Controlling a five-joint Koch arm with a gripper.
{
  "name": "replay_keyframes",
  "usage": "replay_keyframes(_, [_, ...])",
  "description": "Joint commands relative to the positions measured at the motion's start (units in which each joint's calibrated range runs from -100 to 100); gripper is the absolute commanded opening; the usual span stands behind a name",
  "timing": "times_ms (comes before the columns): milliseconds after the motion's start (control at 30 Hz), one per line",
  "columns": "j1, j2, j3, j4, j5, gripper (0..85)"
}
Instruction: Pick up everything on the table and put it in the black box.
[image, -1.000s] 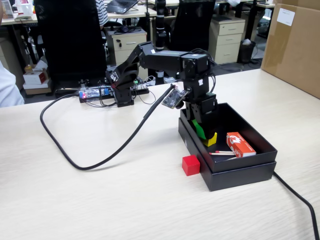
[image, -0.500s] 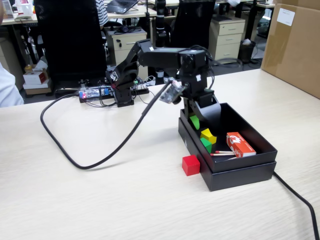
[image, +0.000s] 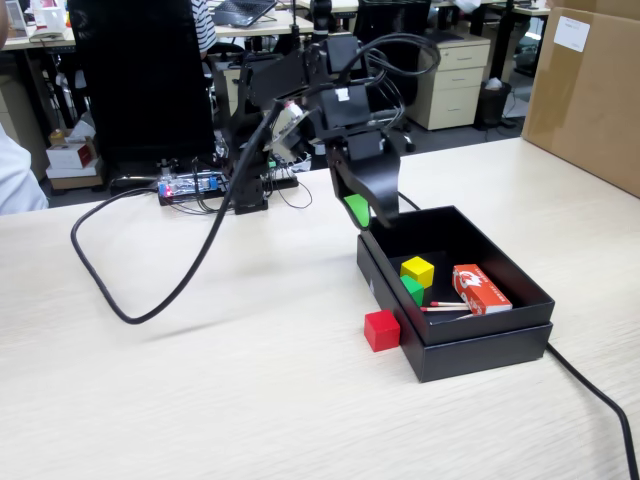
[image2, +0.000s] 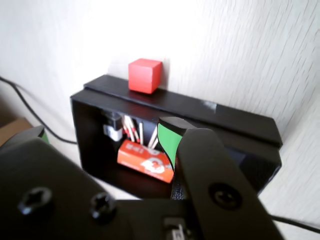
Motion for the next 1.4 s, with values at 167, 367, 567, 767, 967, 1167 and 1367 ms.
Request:
replay_keyframes(167, [-0.9,10.0,4.0,0.5,-0.7,45.6])
replay_keyframes(367, [-0.7,21.1,10.1,1.2,-0.8,45.5])
replay_keyframes(567, [-0.6,29.6,15.1,1.9,-1.2,45.5])
replay_keyframes(767, [-0.6,36.7,18.0,2.9,-1.6,45.3])
replay_keyframes(967, [-0.6,41.3,20.8,5.2,-3.4,43.9])
replay_keyframes(1167, [-0.6,42.8,21.4,5.6,-4.0,21.1])
replay_keyframes(1367, [-0.6,42.5,20.5,5.1,-3.8,2.7])
